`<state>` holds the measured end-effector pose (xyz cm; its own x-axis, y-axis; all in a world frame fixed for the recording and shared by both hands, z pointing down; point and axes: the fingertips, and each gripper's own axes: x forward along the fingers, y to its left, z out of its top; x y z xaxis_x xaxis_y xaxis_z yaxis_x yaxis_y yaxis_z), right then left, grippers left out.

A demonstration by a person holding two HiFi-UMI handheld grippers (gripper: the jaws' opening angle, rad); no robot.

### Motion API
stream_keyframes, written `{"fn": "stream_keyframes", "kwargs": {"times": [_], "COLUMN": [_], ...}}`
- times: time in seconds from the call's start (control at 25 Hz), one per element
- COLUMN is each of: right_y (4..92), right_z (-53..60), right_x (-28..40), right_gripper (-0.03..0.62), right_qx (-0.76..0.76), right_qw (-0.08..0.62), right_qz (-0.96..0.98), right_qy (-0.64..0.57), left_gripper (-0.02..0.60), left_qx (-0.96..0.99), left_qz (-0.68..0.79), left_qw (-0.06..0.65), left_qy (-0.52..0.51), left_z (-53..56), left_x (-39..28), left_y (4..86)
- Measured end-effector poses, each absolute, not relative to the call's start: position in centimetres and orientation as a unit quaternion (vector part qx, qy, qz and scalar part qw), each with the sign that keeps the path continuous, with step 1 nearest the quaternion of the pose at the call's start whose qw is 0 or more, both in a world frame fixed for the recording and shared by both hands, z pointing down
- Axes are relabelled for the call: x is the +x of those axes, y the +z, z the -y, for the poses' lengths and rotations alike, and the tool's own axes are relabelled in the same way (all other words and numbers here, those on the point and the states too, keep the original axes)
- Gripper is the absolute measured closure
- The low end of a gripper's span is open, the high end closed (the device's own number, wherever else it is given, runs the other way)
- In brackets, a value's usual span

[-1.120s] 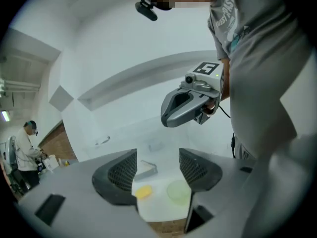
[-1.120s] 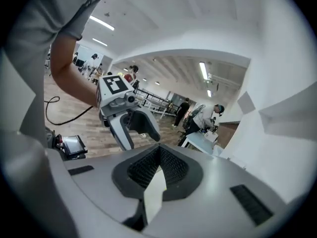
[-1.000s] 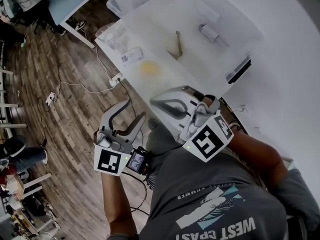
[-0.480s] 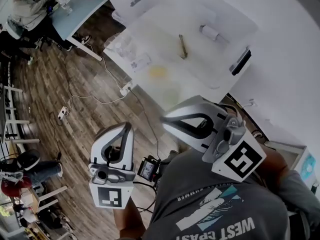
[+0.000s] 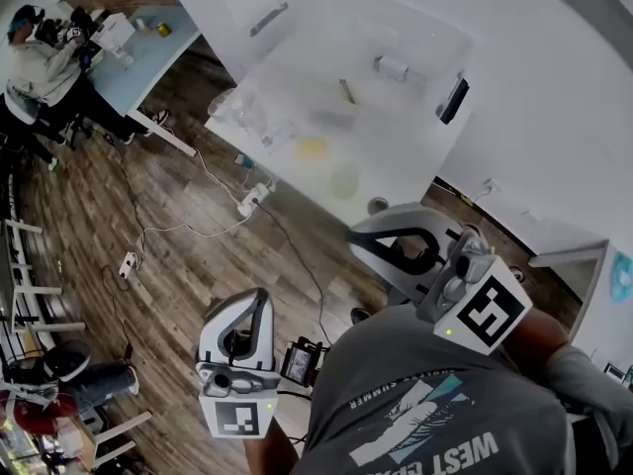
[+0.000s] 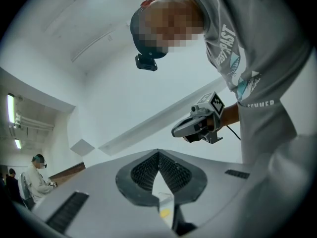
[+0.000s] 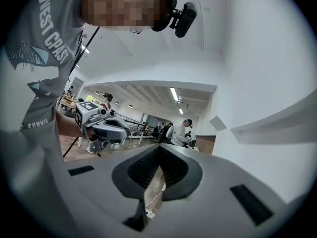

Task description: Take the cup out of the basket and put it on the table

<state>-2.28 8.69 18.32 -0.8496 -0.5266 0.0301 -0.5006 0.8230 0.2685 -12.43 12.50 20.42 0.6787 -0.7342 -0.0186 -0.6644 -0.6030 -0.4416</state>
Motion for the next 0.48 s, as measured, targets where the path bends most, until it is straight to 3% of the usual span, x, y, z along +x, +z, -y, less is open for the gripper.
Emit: {"fn": "stream_keyframes", "kwargs": {"times": [0.48], "right_y": [19.1], "right_z": [-15.9], "right_x": [-3.5], "right_gripper": [0.583], "right_qx": [0.292], "right_qw": [0.127], "right_qz": [0.940], "right_qy": [-0.119], "left_gripper": [0.572], "left_qx": [-0.899], "left_qz": [-0.370], "left_qw": [0.206], "left_qy": [-0.108], "left_z": [-20.6], "left_x": [-15.0], "left_y": [22.7]}}
